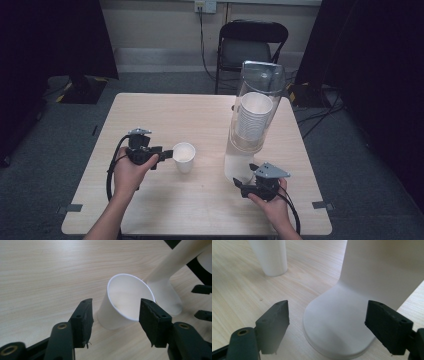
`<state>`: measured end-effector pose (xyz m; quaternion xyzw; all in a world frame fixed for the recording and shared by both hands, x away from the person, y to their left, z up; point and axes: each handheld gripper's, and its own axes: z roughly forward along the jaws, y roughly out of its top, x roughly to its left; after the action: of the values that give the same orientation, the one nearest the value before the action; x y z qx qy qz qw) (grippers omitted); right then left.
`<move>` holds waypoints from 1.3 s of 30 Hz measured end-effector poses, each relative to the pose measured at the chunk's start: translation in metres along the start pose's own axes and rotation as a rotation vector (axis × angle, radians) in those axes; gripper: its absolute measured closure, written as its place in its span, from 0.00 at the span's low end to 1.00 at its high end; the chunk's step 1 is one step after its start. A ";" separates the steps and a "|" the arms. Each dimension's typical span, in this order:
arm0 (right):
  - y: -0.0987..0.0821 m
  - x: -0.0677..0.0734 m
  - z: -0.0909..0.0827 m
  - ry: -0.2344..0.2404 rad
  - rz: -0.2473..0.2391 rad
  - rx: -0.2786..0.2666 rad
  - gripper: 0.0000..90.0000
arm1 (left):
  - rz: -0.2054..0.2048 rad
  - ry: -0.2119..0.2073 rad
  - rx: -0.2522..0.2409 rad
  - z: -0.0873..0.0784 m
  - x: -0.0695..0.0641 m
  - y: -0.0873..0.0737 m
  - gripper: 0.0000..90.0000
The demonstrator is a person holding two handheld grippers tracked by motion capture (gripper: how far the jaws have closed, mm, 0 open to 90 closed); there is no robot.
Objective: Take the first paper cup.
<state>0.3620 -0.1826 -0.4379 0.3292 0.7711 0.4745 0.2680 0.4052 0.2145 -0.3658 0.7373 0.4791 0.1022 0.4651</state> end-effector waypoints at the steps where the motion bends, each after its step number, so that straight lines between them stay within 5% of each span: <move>1: 0.000 -0.001 0.000 -0.005 0.004 0.002 0.21 | 0.005 -0.006 -0.009 -0.003 0.001 -0.004 0.49; 8: -0.001 -0.007 -0.002 -0.015 0.018 0.008 0.21 | 0.018 -0.027 -0.024 -0.013 0.006 -0.026 0.45; 13: -0.002 -0.011 -0.002 -0.019 0.028 0.015 0.21 | 0.105 -0.033 -0.035 -0.004 0.011 -0.049 0.42; 17: -0.002 -0.012 -0.003 -0.025 0.048 0.022 0.21 | 0.134 -0.072 -0.024 0.005 0.017 -0.066 0.41; 30: 0.006 -0.016 0.000 -0.029 0.038 0.023 0.20 | 0.218 -0.028 0.083 0.020 0.020 -0.102 0.32; 34: 0.010 -0.018 0.002 -0.032 0.042 0.010 0.20 | 0.227 -0.030 0.063 0.019 0.019 -0.107 0.31; 39: 0.018 -0.019 0.004 -0.044 0.036 -0.016 0.19 | 0.290 -0.032 0.033 0.019 0.019 -0.114 0.27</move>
<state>0.3821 -0.1889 -0.4210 0.3513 0.7550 0.4783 0.2788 0.3567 0.2304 -0.4711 0.8079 0.3616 0.1489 0.4409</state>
